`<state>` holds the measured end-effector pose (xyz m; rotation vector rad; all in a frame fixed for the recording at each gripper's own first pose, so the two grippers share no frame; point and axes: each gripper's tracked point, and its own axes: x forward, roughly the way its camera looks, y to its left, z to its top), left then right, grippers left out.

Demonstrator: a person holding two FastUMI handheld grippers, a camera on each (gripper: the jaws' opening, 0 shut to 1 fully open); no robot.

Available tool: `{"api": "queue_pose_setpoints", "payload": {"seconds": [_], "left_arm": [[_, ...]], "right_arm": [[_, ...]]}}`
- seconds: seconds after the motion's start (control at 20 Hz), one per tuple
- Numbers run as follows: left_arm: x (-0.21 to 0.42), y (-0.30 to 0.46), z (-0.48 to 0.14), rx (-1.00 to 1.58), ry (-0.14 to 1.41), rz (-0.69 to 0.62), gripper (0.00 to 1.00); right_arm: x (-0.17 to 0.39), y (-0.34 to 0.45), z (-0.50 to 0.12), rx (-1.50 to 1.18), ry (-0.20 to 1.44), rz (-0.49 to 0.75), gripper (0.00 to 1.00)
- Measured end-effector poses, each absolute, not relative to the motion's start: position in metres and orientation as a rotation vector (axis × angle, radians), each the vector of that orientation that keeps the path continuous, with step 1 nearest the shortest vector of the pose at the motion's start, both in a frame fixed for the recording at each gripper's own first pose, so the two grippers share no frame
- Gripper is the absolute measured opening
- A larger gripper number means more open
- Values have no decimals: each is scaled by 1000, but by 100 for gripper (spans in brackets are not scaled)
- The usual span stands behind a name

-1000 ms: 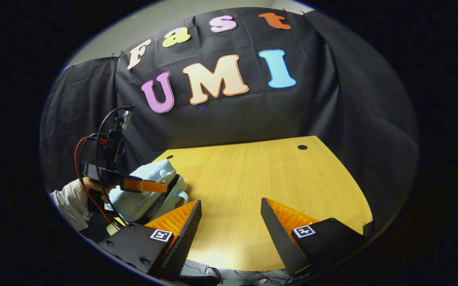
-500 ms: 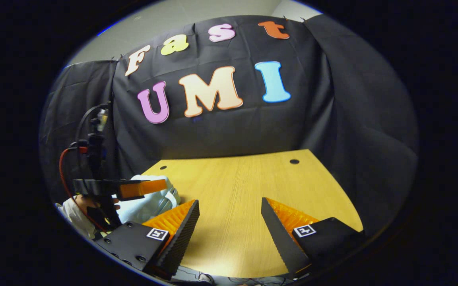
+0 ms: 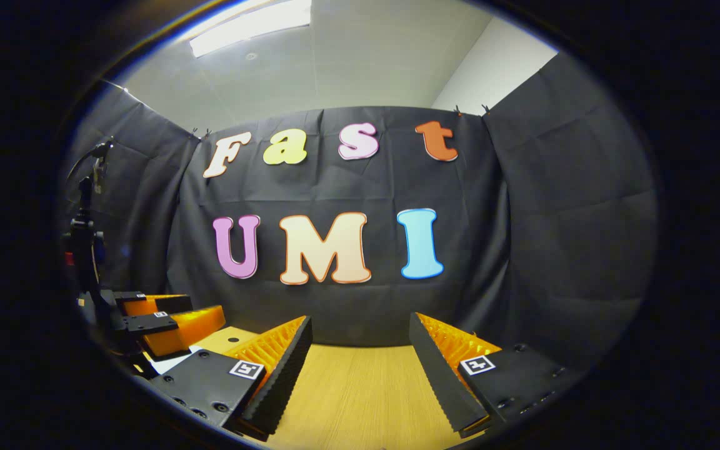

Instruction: First open the suitcase, pack the skin care products into it, and then close the suitcase.

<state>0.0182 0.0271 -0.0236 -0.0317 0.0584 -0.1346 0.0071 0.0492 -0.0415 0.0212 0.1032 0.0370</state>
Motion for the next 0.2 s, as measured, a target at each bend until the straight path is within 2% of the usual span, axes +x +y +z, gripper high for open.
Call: {"api": "queue_pose_setpoints", "payload": {"seconds": [0.15, 0.2], "left_arm": [[21, 31, -22, -42, 53, -133, 95], [22, 33, -26, -38, 61, -131, 95]], "right_arm": [[7, 51, -26, -2, 61, 38, 95], [6, 53, -24, -7, 56, 41, 98]]}}
